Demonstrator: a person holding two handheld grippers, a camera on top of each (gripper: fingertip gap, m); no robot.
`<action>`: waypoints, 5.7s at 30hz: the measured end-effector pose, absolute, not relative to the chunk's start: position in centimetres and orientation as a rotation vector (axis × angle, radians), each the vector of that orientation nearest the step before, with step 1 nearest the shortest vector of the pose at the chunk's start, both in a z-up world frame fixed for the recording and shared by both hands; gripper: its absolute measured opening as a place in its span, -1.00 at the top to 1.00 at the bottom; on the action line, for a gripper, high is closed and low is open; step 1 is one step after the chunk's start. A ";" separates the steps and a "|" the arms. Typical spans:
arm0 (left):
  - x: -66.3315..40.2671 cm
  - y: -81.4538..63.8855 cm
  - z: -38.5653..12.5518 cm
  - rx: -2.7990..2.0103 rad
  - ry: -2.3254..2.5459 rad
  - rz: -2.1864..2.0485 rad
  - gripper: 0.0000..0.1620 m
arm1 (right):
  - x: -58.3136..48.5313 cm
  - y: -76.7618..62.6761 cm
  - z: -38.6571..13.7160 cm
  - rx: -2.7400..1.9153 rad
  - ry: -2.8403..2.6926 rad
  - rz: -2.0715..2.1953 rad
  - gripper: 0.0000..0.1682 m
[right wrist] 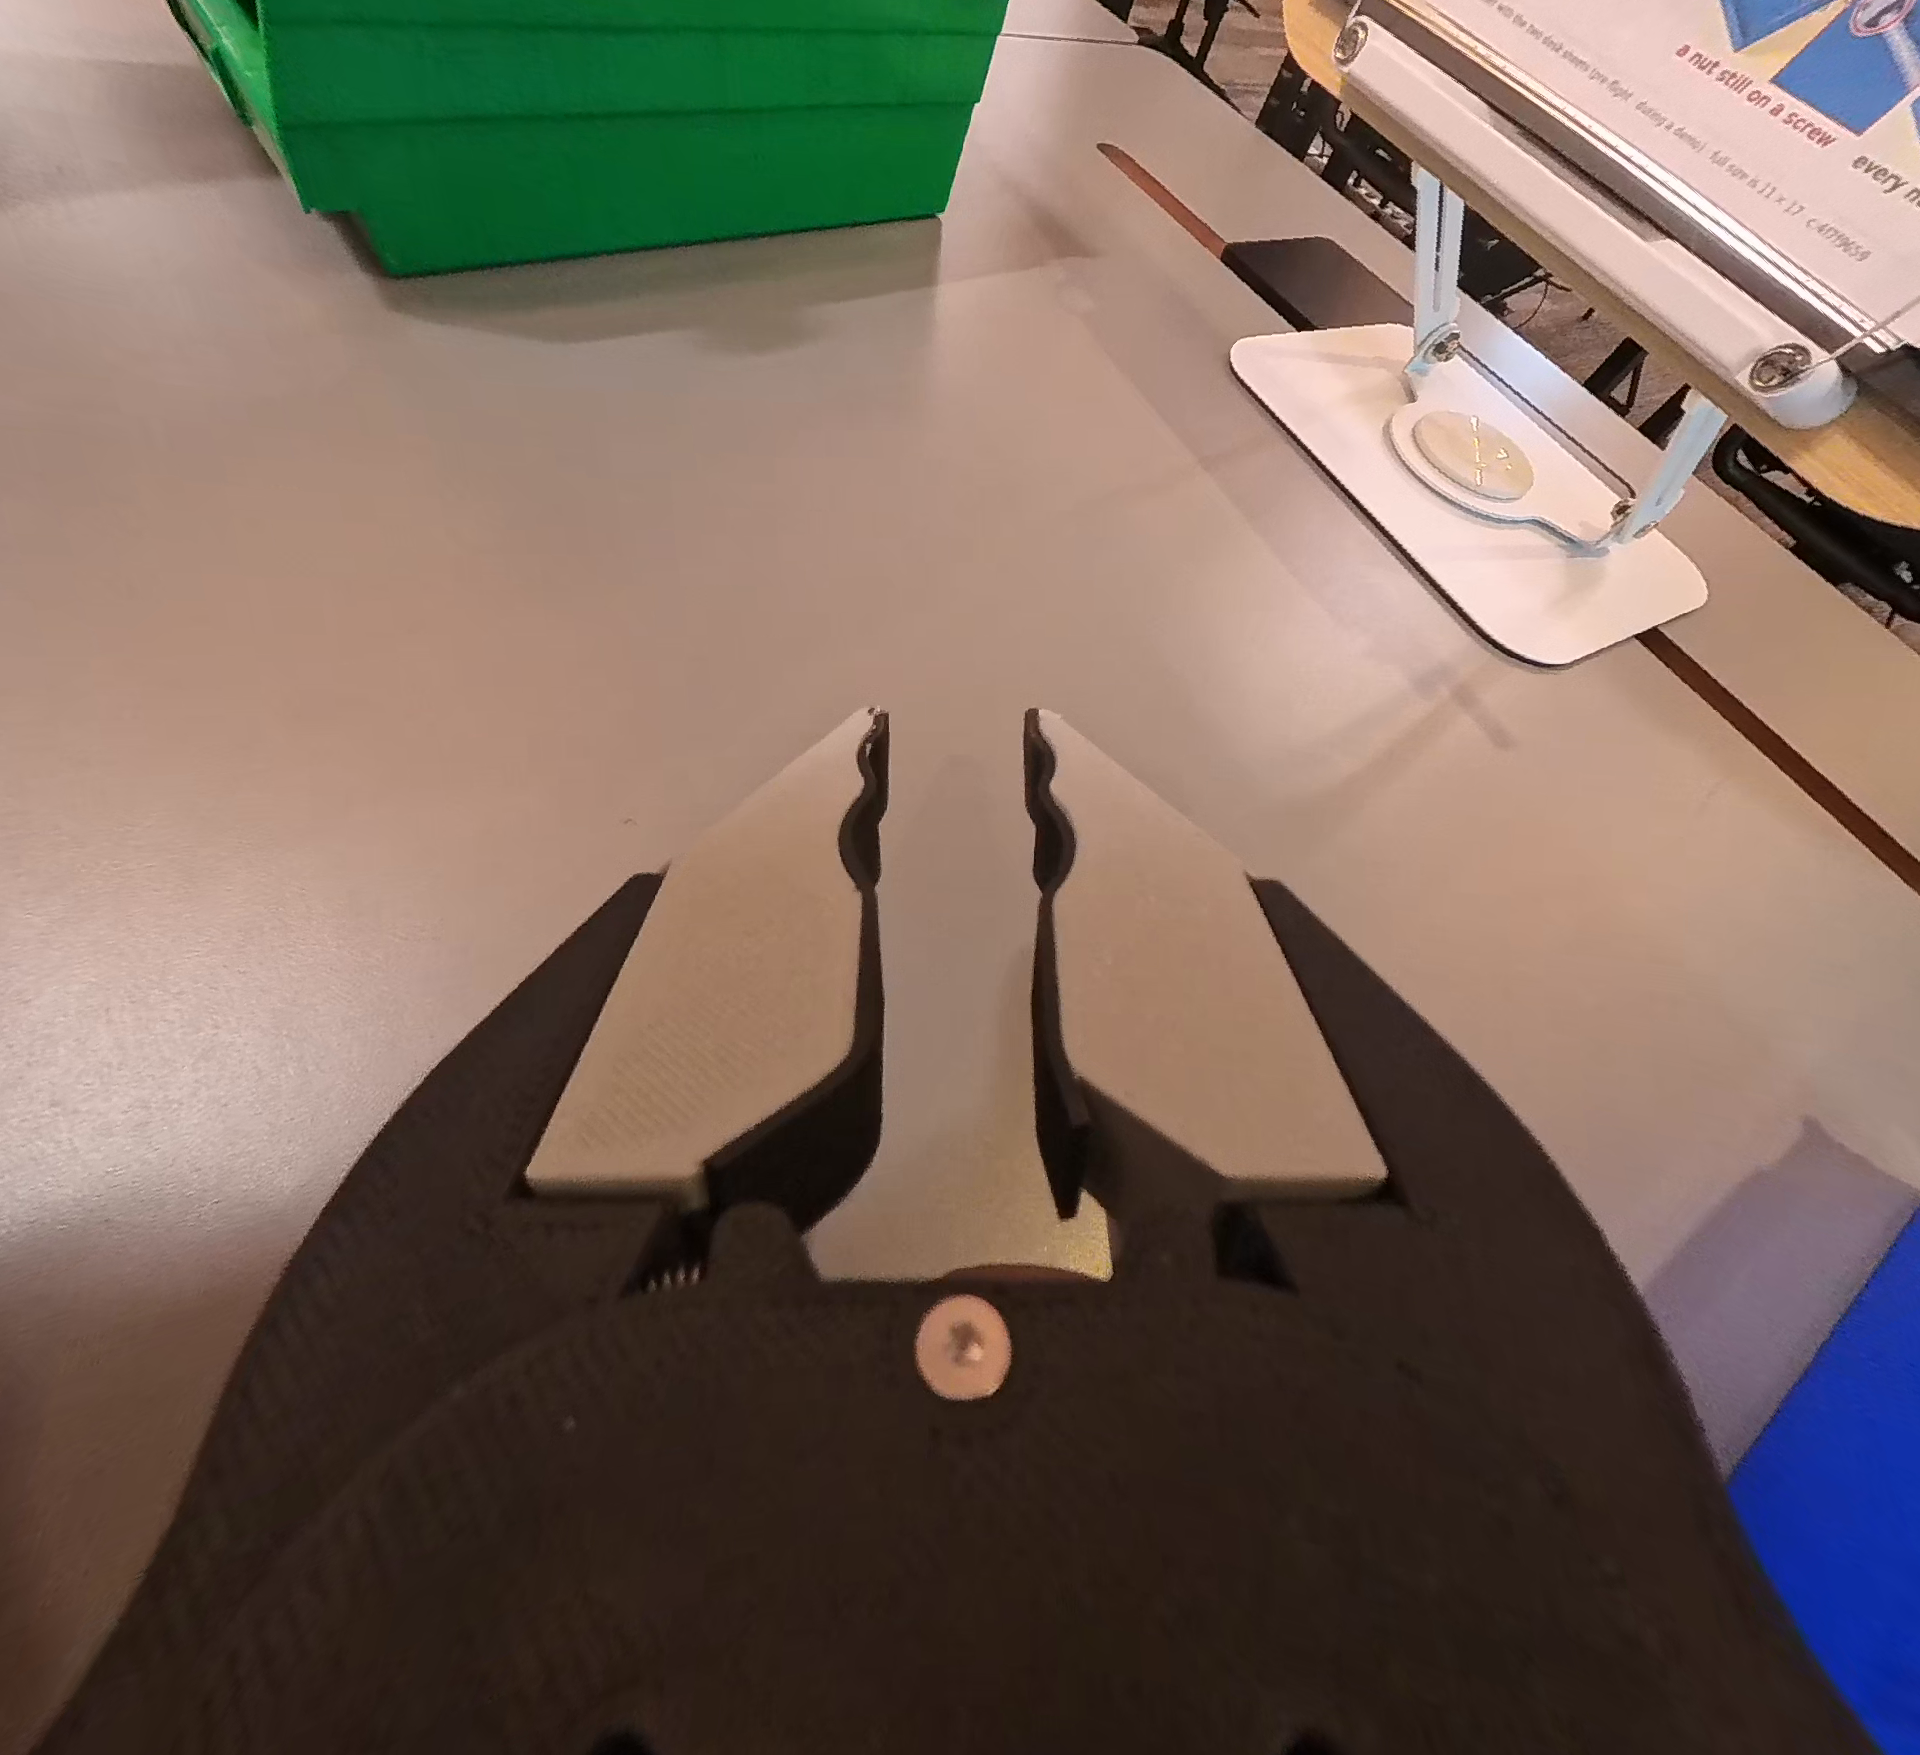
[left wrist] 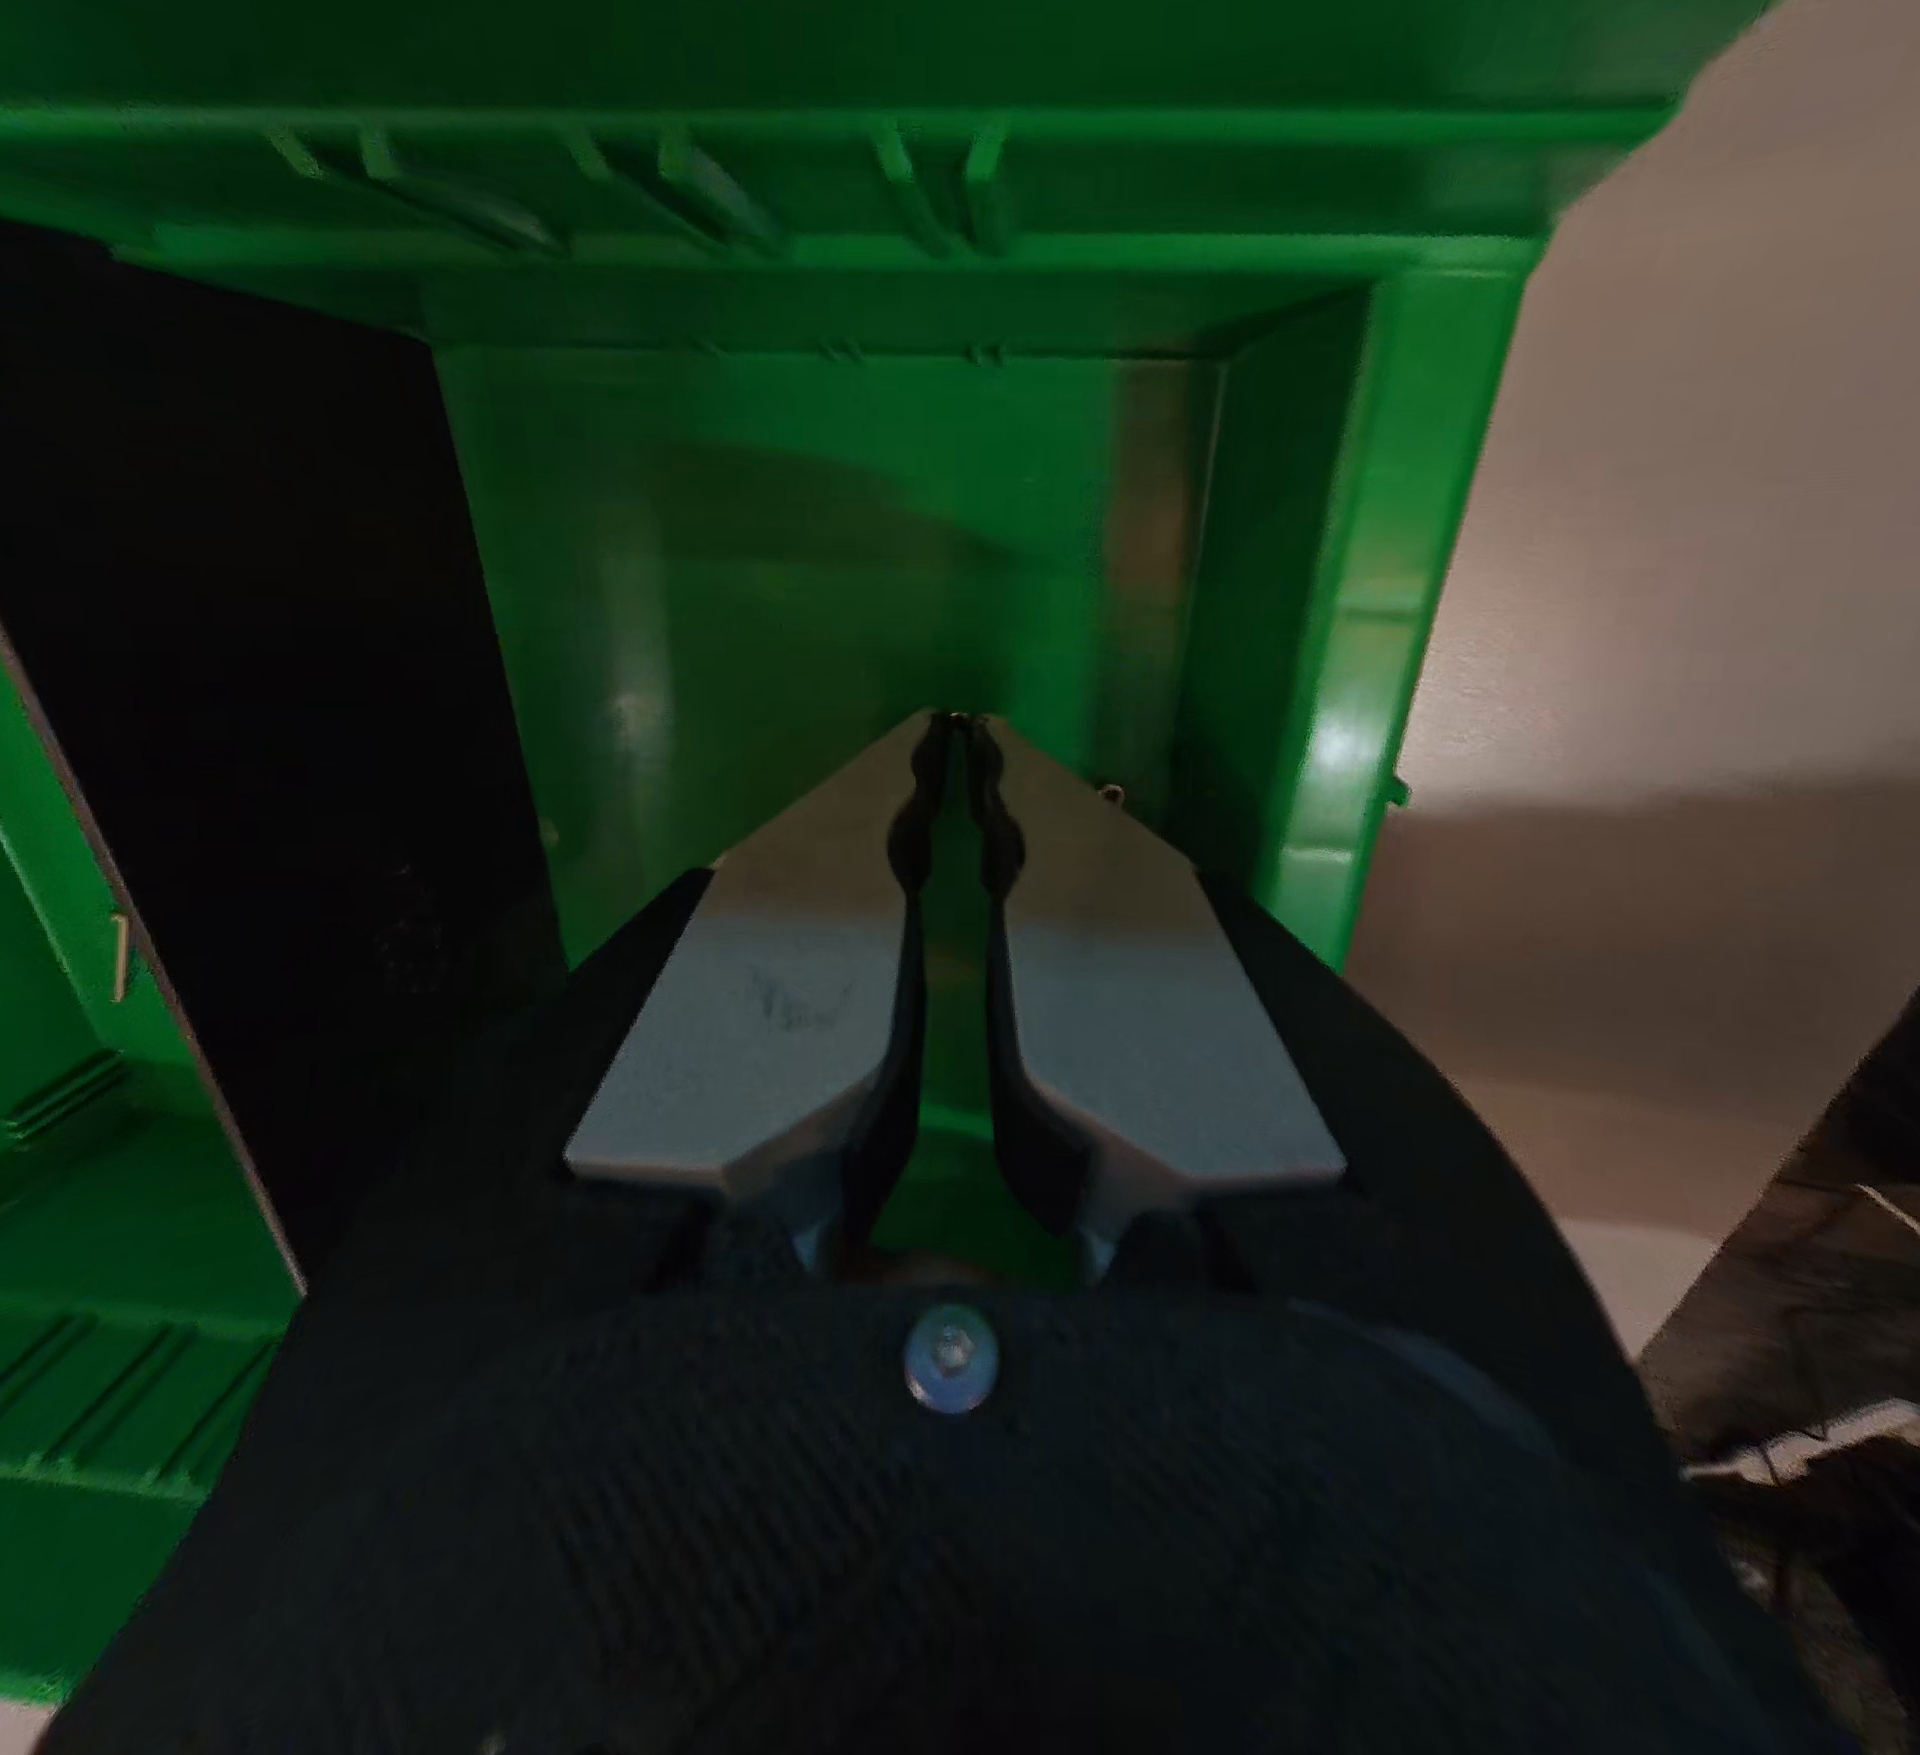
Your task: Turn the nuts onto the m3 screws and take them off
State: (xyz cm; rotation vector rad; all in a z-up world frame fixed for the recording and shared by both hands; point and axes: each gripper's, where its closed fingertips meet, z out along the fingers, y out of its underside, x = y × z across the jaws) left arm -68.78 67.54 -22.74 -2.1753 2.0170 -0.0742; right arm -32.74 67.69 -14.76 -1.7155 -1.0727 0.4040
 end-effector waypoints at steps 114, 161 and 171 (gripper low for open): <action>-67.9 67.8 -22.7 -2.241 1.773 -0.227 0.95 | -32.6 67.0 -13.7 -1.669 -1.070 0.420 0.76; -73.3 73.3 -22.5 -2.745 0.738 -0.116 0.75 | -32.6 66.8 -13.5 -1.659 -1.067 0.426 0.77; -73.9 72.8 -22.6 -2.753 0.778 -0.053 0.84 | -32.7 66.7 -13.4 -1.653 -1.072 0.429 0.77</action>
